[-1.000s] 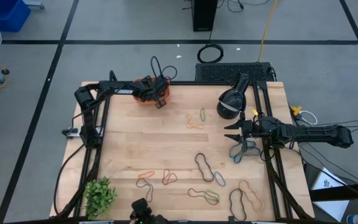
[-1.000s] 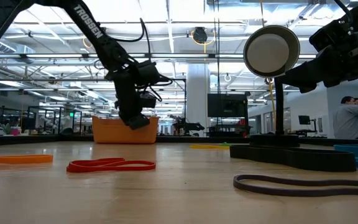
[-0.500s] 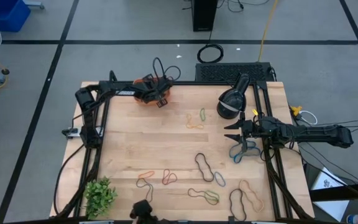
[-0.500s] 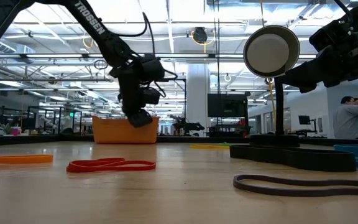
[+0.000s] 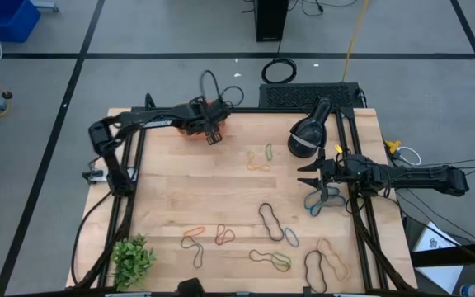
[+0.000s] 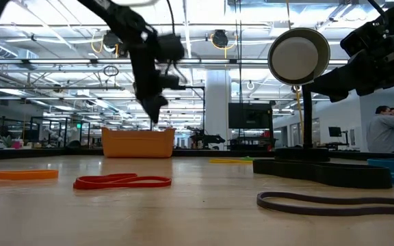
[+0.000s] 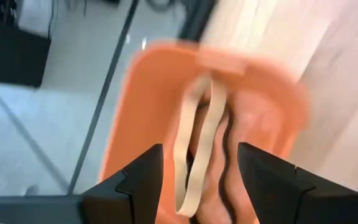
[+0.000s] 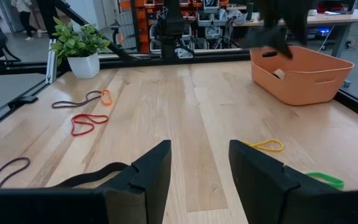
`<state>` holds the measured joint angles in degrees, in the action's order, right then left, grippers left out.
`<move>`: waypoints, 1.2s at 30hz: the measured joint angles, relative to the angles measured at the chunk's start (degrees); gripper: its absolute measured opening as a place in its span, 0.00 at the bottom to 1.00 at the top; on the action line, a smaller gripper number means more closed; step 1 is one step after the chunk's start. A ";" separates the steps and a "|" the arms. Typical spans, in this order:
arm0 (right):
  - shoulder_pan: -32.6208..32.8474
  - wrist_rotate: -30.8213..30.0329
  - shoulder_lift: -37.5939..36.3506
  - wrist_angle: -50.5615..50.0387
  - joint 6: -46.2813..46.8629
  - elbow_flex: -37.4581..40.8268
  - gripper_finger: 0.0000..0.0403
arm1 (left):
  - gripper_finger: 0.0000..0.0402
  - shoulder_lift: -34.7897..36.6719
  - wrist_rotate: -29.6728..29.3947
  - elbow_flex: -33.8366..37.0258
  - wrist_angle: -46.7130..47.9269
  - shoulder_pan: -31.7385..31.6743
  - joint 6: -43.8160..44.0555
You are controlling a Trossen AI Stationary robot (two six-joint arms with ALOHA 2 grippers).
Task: Pick and place rubber bands into bin
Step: Put the yellow rubber band into the orange container
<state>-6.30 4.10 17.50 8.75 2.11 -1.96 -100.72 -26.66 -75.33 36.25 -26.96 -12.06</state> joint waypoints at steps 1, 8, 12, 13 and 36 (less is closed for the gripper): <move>0.01 0.02 -0.02 0.00 0.00 0.02 0.38 | 0.53 1.82 1.31 0.00 -0.12 0.36 -0.21; 0.01 0.02 0.00 0.00 0.00 0.00 0.38 | 0.53 12.92 24.12 0.00 -4.08 2.09 -1.40; 0.00 0.02 -0.02 0.00 0.00 0.02 0.38 | 0.53 15.78 34.57 0.00 -6.97 3.05 -1.08; 0.02 0.02 -0.02 0.00 0.00 0.01 0.38 | 0.53 16.05 35.86 0.00 -7.62 3.28 -1.10; 0.00 0.09 0.00 0.00 -1.29 0.02 0.38 | 0.53 -3.13 37.25 0.00 -20.74 12.39 -7.41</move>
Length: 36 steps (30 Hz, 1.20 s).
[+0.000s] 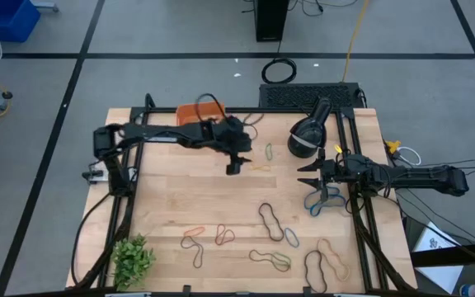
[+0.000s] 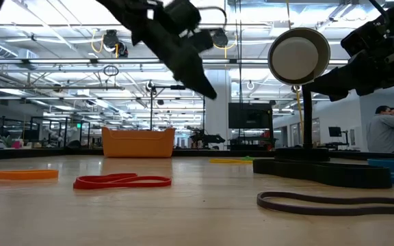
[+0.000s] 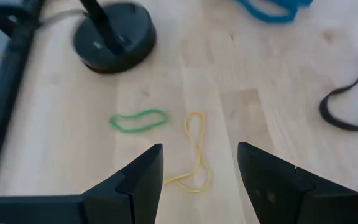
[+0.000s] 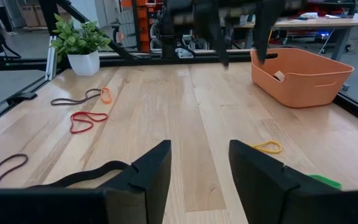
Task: Pick and place rubber bands into bin
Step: Put the yellow rubber band into the orange container
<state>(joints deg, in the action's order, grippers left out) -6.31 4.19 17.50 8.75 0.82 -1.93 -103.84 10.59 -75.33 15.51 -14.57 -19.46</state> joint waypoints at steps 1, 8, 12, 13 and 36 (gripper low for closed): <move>0.02 0.00 -0.02 0.00 0.00 -0.02 0.38 | 0.53 -1.28 0.00 0.02 -1.13 0.17 0.04; 0.02 0.00 -0.02 0.00 0.00 -0.01 0.38 | 0.53 -8.18 0.06 0.02 -6.40 0.93 1.62; 0.02 -0.02 0.00 0.00 0.00 -0.02 0.38 | 0.53 -10.17 0.02 0.02 -7.87 1.20 1.62; 0.00 0.00 0.00 0.00 0.00 0.00 0.38 | 0.53 -10.56 0.00 0.02 -8.05 1.21 1.77; 0.02 -0.07 -0.02 0.00 0.00 -0.02 0.38 | 0.53 -16.43 -3.10 0.01 -9.69 1.27 2.26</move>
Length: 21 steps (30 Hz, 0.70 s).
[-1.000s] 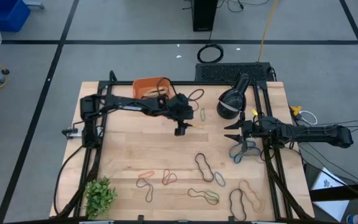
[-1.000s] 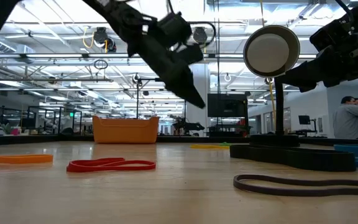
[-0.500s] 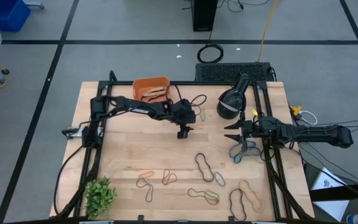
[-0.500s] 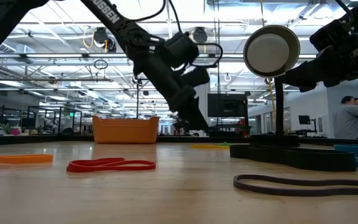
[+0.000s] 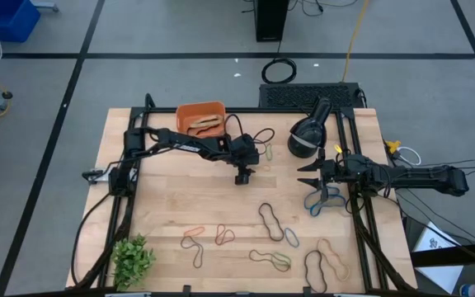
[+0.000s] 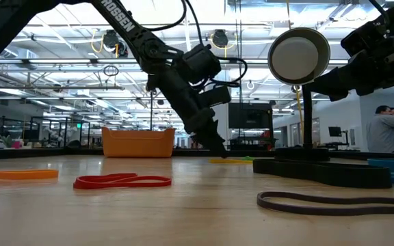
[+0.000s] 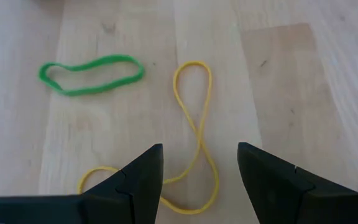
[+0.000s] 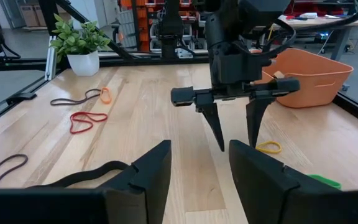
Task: Pick and place rubber bands into bin
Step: Put the yellow rubber band into the orange container
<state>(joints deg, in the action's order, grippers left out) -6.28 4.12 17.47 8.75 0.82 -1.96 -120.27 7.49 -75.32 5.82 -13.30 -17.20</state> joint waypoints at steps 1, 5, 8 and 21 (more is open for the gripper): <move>-0.02 0.00 0.00 0.00 0.00 0.02 0.38 | 0.53 -0.29 0.09 -0.01 0.06 0.00 0.19; -0.01 -0.02 0.02 0.02 0.00 0.02 0.38 | 0.53 -1.20 0.40 -0.07 -0.11 0.04 1.20; 0.00 -0.21 0.00 -0.02 0.00 0.02 0.38 | 0.53 -1.26 0.18 -0.12 0.07 0.14 1.23; -0.02 -2.60 0.01 -0.04 0.00 0.00 0.38 | 0.21 -1.40 -0.36 -0.05 -0.13 0.70 0.95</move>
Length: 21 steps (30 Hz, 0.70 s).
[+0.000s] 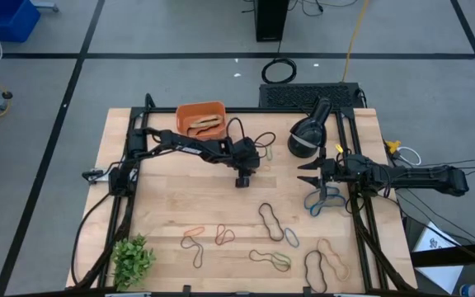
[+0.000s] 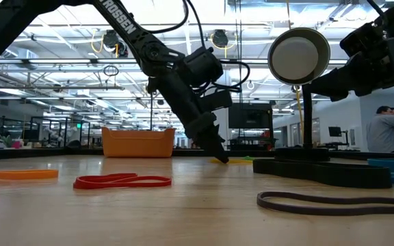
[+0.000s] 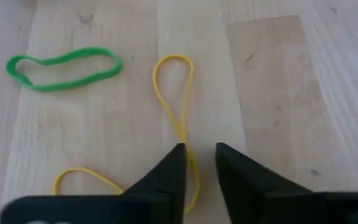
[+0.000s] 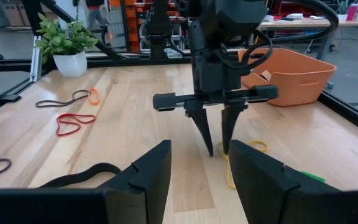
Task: Pick and place rubber bands into bin
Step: Put the yellow rubber band into the orange container
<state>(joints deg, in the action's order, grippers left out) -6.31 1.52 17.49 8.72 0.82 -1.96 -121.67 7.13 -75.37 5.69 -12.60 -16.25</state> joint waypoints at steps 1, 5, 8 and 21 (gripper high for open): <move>0.00 0.00 0.01 0.01 0.00 0.02 0.38 | 0.18 0.00 -0.35 0.00 -0.02 0.03 -0.03; 0.00 0.00 0.01 0.00 0.00 0.00 0.38 | 0.04 -0.07 -1.83 0.00 -0.23 0.04 -0.13; 0.00 0.00 0.01 0.01 0.00 0.01 0.38 | 0.02 -0.09 -2.49 0.00 -0.26 0.00 -0.13; 0.00 0.02 0.01 -0.18 0.00 0.00 0.38 | 0.01 8.33 -5.38 0.19 7.03 0.40 4.11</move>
<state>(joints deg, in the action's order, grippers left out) -6.31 1.54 17.50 8.54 0.82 -1.95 -113.33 1.75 -75.18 12.72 -12.20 -12.14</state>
